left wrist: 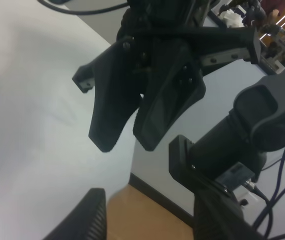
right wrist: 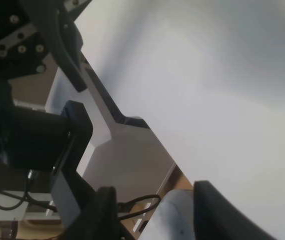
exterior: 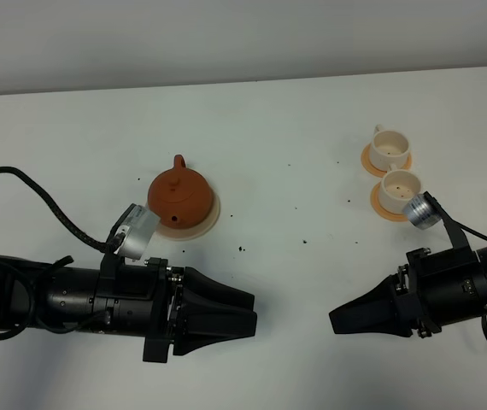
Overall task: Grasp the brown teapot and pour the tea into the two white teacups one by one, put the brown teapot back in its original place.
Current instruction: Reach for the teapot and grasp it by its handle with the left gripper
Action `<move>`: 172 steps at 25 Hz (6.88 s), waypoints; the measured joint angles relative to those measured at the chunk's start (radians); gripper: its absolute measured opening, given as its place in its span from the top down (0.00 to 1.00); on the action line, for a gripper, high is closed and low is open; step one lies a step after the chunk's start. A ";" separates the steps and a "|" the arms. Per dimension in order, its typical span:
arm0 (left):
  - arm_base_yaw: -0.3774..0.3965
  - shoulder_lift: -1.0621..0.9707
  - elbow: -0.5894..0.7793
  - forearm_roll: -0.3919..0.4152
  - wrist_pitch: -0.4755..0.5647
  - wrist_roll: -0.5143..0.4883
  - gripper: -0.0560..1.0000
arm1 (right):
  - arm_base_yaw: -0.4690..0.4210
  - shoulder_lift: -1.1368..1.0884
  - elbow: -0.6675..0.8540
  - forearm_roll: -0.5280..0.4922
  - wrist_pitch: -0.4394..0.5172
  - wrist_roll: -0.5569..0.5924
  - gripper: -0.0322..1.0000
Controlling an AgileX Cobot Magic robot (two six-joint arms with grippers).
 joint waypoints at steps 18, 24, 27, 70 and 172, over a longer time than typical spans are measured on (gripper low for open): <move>0.000 -0.001 0.000 0.099 0.000 -0.185 0.66 | 0.000 0.000 0.000 -0.045 0.000 -0.002 0.61; 0.000 -0.001 0.000 0.099 0.000 -0.185 0.66 | 0.000 0.000 0.000 -0.045 0.001 -0.003 0.61; 0.000 -0.001 0.000 0.099 0.000 -0.185 0.66 | 0.000 0.000 0.000 -0.043 0.016 -0.002 0.61; 0.000 -0.206 -0.516 0.379 -0.221 -0.734 0.66 | 0.000 -1.388 0.005 -1.338 0.056 1.513 0.61; -0.007 0.545 -1.341 1.589 -0.394 -1.563 0.56 | -0.135 -1.716 0.082 -1.328 -0.021 1.515 0.61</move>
